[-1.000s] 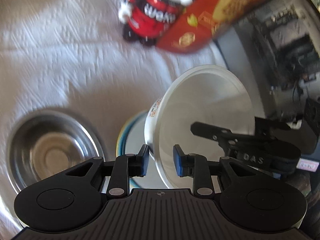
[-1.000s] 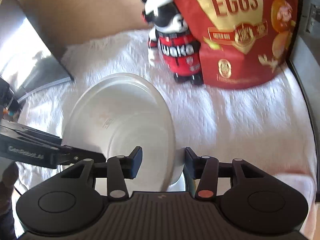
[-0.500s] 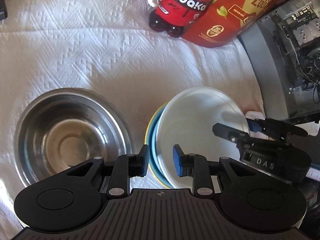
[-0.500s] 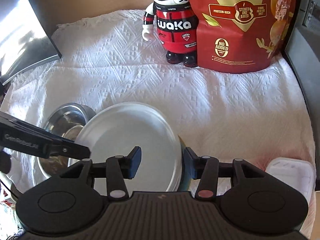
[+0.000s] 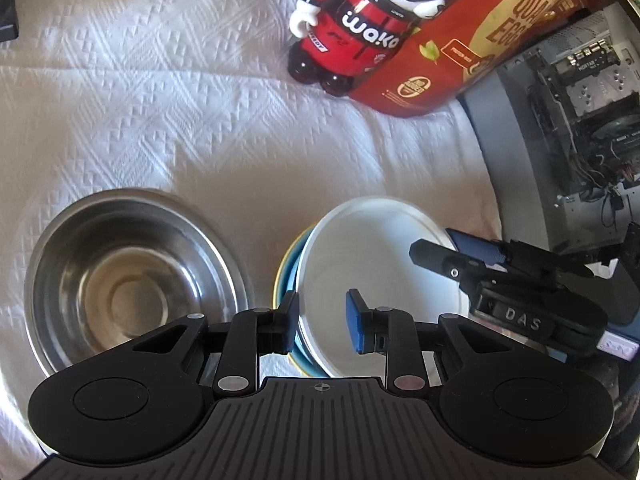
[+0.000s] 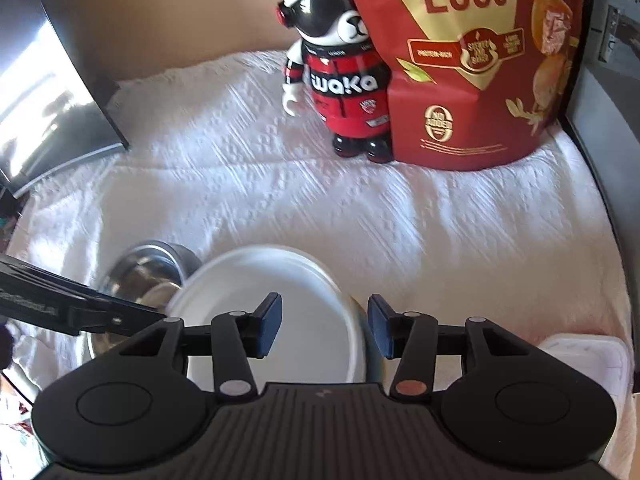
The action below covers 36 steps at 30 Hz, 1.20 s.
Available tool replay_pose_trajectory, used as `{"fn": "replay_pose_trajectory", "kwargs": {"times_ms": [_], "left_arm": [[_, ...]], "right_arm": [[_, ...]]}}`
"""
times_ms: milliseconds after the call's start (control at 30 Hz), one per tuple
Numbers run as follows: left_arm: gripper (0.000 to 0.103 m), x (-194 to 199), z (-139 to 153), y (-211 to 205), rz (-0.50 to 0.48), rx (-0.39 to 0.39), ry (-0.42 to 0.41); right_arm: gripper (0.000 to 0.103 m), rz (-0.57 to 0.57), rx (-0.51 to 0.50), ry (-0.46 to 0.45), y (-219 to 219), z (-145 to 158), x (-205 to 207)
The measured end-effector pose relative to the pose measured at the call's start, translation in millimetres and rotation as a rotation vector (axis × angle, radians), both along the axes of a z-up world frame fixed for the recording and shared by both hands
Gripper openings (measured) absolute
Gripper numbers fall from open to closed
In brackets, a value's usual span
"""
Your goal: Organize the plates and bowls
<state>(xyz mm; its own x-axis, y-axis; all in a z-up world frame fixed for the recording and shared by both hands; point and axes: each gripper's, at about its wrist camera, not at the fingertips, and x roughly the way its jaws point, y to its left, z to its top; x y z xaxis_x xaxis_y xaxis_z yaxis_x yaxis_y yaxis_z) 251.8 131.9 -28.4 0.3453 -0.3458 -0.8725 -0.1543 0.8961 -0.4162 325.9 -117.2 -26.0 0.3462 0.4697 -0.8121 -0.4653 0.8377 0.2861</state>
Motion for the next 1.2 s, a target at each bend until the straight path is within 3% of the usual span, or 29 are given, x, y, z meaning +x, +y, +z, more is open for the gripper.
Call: {"fn": "replay_pose_trajectory", "kwargs": {"times_ms": [267,400,467,533,633,700,800,933,1033,1200], "left_arm": [[0.028,4,-5,5,0.007,-0.022,-0.014],[0.028,-9,12,21,0.029,-0.062,-0.083],[0.028,-20,23,35,0.069,-0.059,-0.135],[0.028,-36,32,53,0.140,-0.014,-0.188],[0.028,-68,37,78,0.274,0.132,-0.244],[0.028,-90,29,91,0.359,0.192,-0.240],[0.029,-111,6,107,0.442,0.150,-0.188],[0.029,-124,-17,112,0.508,0.164,-0.150],[0.029,-129,-31,112,0.536,0.204,-0.119],[0.029,-134,-55,121,0.559,0.172,-0.055]], "right_arm": [[0.050,0.006,-0.003,0.002,3,-2,7],[0.051,0.035,-0.041,-0.094,4,26,7],[0.058,0.075,-0.033,-0.143,11,47,9],[0.060,0.127,-0.027,-0.169,26,62,13],[0.062,0.228,-0.039,-0.148,67,68,22],[0.064,0.302,-0.056,-0.084,101,60,29],[0.064,0.403,-0.130,0.021,155,31,36],[0.064,0.497,-0.257,0.020,206,2,33],[0.064,0.535,-0.313,0.057,224,-19,33],[0.064,0.536,-0.378,0.141,234,-51,33]]}}
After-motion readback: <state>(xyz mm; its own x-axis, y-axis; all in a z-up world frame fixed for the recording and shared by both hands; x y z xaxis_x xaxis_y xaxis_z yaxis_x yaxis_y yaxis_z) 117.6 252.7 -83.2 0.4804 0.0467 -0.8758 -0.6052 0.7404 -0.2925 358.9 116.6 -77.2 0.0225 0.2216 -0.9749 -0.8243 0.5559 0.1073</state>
